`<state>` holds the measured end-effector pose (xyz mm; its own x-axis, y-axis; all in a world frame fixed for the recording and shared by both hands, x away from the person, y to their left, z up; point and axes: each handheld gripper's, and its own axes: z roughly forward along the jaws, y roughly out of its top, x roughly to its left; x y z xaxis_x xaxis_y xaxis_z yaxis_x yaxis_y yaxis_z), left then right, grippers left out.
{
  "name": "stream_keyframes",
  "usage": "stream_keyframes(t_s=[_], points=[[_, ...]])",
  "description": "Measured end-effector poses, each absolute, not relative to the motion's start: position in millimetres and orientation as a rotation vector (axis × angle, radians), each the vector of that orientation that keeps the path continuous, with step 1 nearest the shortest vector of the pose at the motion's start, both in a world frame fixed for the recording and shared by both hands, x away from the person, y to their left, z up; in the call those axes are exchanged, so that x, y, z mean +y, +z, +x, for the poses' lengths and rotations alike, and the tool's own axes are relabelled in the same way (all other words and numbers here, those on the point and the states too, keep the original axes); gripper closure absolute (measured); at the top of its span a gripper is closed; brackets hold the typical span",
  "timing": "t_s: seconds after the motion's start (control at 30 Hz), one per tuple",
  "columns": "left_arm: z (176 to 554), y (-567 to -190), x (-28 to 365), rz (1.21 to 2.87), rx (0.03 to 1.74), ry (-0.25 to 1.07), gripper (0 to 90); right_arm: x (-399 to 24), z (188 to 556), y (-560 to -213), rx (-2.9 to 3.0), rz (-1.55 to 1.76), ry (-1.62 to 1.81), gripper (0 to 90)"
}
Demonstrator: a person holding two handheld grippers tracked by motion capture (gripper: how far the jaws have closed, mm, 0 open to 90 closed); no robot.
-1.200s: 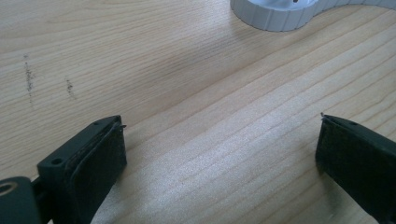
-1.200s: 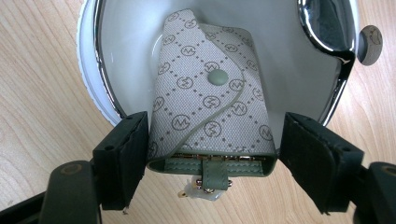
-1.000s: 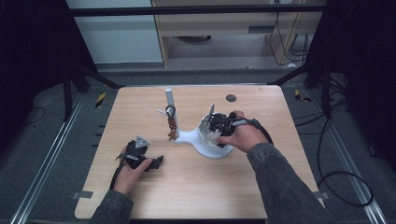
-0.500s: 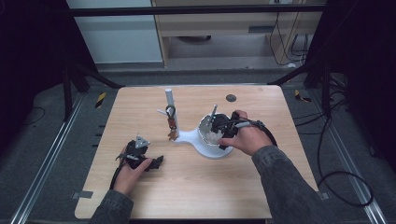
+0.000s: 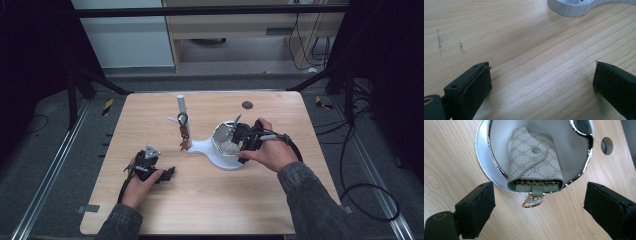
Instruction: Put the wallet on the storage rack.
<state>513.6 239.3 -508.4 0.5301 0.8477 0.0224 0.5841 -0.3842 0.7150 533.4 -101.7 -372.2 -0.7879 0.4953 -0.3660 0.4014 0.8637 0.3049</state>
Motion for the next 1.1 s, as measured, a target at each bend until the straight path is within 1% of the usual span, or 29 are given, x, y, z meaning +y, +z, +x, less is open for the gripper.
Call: stream_keyframes(t_s=[0.37, 0.6, 0.93, 1.1], points=[[513.7, -508.3, 239.4, 2.110, 1.154, 0.516, 1.1, -137.2, 517.4, -365.7, 2.501, 0.747, 0.469, 7.9], [513.5, -508.3, 239.3, 2.111, 1.156, 0.515, 1.1, -169.6, 501.3, -375.6, 2.437, 0.845, 0.570, 8.5], [513.6, -508.4, 239.2, 2.110, 1.156, 0.515, 1.1, -207.0, 485.2, -411.3, 2.362, 1.014, 0.690, 9.4], [513.5, -508.4, 239.2, 2.110, 1.156, 0.516, 1.0, -220.1, 482.6, -435.7, 2.331, 1.111, 0.750, 7.8]])
